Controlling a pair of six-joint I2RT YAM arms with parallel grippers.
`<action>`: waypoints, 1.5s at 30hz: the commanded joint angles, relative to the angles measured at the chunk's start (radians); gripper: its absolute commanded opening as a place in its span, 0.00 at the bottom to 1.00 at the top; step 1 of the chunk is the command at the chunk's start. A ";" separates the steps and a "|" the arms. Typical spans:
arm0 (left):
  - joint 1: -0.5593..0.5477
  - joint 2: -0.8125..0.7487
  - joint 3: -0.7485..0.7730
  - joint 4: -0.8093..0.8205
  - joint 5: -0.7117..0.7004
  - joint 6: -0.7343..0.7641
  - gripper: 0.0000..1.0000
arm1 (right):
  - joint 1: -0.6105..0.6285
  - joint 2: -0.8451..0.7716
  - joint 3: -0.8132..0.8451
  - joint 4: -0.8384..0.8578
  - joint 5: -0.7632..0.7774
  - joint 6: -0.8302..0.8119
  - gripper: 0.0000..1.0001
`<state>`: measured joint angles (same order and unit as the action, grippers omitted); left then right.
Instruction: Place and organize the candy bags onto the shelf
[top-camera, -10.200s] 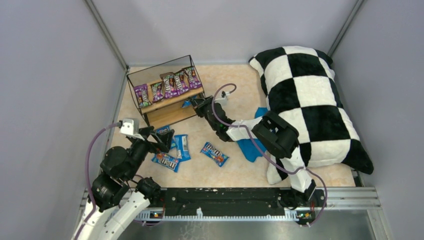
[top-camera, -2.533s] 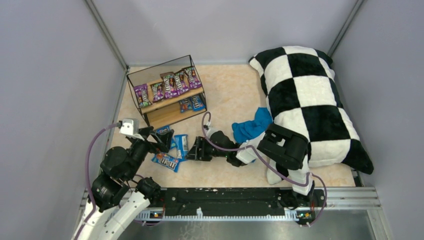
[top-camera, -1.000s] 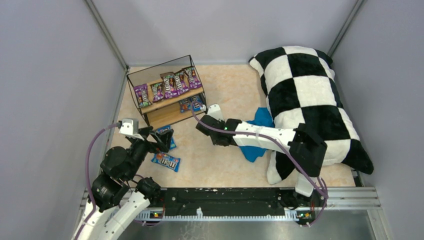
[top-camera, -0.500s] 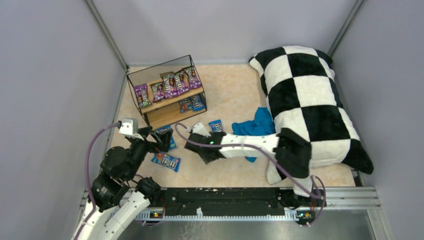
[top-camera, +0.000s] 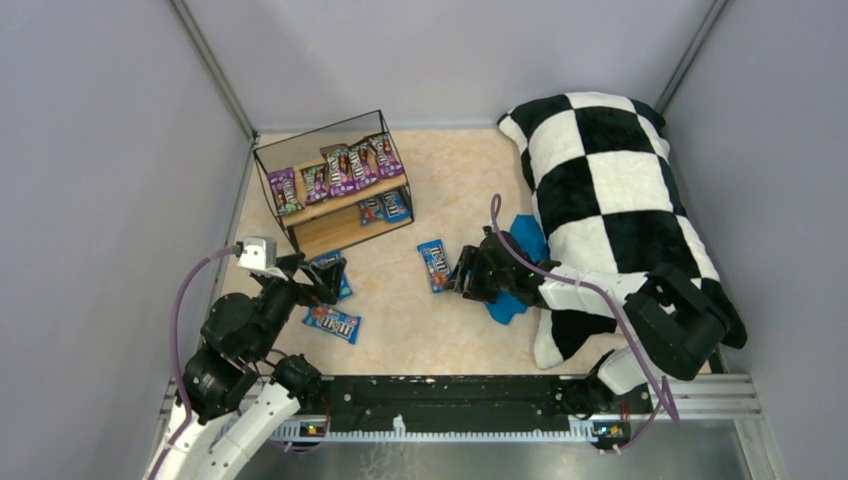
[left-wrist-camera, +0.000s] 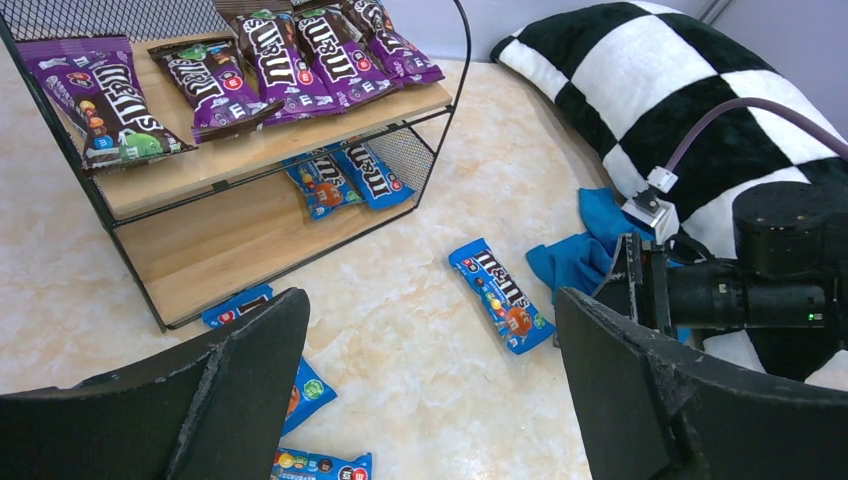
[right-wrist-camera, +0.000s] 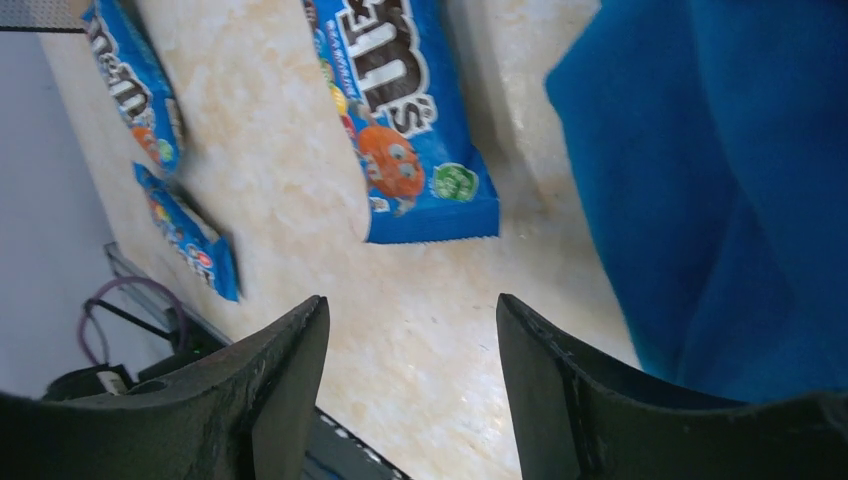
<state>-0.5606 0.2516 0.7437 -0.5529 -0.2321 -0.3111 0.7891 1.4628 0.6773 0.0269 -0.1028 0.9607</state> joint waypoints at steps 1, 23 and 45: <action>0.001 0.015 0.002 0.036 0.010 0.008 0.99 | -0.007 0.053 0.031 0.162 -0.078 0.115 0.63; 0.000 0.015 0.001 0.039 0.020 0.014 0.98 | -0.049 0.319 -0.121 0.567 0.165 0.442 0.45; -0.001 0.036 -0.001 0.038 0.008 0.017 0.99 | -0.058 0.301 -0.160 0.801 0.053 0.439 0.00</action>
<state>-0.5606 0.2710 0.7437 -0.5495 -0.2173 -0.3103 0.7387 1.8301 0.5510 0.7742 0.0181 1.4342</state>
